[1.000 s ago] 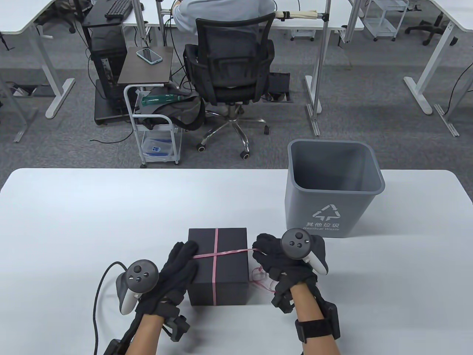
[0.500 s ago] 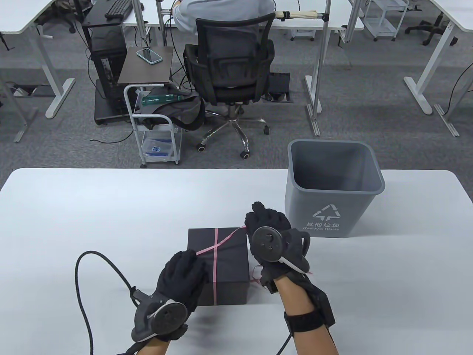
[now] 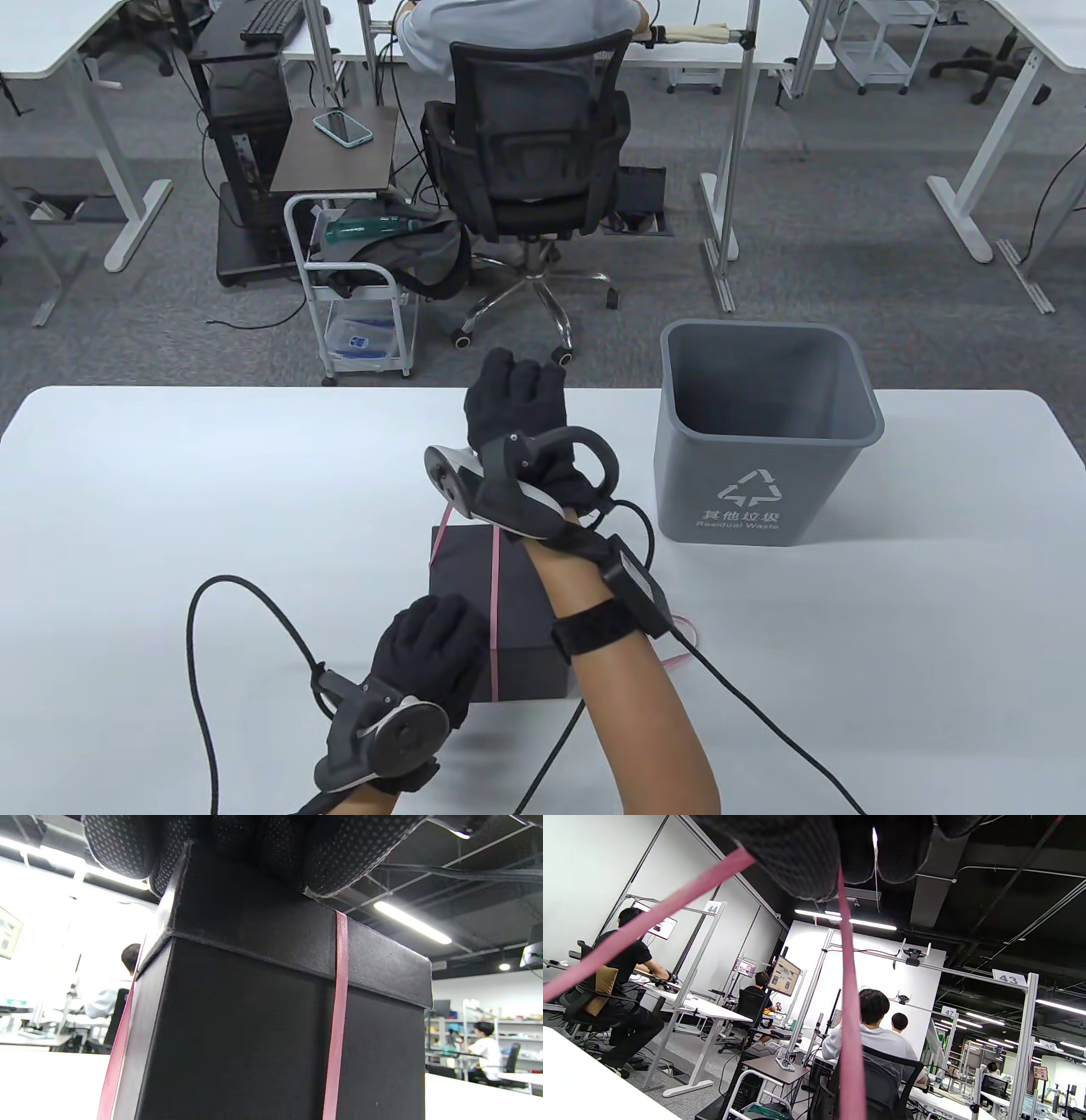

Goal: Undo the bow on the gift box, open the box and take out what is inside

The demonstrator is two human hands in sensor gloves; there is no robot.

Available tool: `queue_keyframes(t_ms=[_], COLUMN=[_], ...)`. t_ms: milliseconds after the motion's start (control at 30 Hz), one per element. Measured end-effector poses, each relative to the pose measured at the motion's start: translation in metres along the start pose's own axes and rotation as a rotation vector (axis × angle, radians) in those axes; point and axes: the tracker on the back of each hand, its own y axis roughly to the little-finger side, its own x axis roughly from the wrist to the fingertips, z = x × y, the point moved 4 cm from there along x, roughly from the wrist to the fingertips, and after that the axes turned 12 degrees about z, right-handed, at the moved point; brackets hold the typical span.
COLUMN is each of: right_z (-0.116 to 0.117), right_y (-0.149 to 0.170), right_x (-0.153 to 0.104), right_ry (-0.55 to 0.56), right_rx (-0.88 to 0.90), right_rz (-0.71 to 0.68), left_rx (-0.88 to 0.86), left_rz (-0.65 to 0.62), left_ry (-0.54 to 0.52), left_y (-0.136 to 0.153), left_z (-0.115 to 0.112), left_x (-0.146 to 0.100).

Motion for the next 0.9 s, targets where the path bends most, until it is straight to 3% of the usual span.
queue_keyframes(t_ms=[200, 267, 333, 400, 500, 567, 667, 867, 900], right_z=[0.035, 0.053, 0.074, 0.082, 0.074, 0.059, 0.048, 0.068, 0.070], right_y=[-0.023, -0.025, -0.019, -0.010, 0.003, 0.013, 0.017, 0.017, 0.016], right_x=[0.011, 0.009, 0.002, -0.007, -0.022, -0.035, -0.047, -0.057, -0.060], right_ry=[-0.094, -0.226, -0.460, -0.602, -0.584, -0.480, -0.439, -0.795, -0.803], right_rx=[-0.031, -0.040, -0.035, 0.027, 0.203, 0.200, 0.158, 0.106, 0.102], right_rz=[-0.014, 0.001, 0.035, 0.044, 0.006, 0.053, 0.077, 0.112, 0.108], left_rx=[-0.023, -0.020, -0.022, -0.023, -0.045, -0.053, -0.064, -0.055, -0.058], left_rz=[-0.012, -0.017, -0.014, -0.017, -0.016, 0.005, 0.031, 0.028, 0.028], left_ry=[-0.010, -0.016, -0.015, -0.015, -0.029, -0.020, 0.027, 0.039, 0.041], left_y=[0.004, 0.005, 0.007, 0.008, 0.010, 0.012, 0.016, 0.017, 0.017], left_z=[-0.002, -0.003, -0.003, -0.004, -0.007, -0.010, -0.016, -0.018, -0.018], left_x=[-0.001, -0.001, -0.001, -0.001, -0.002, -0.001, 0.000, 0.000, 0.000])
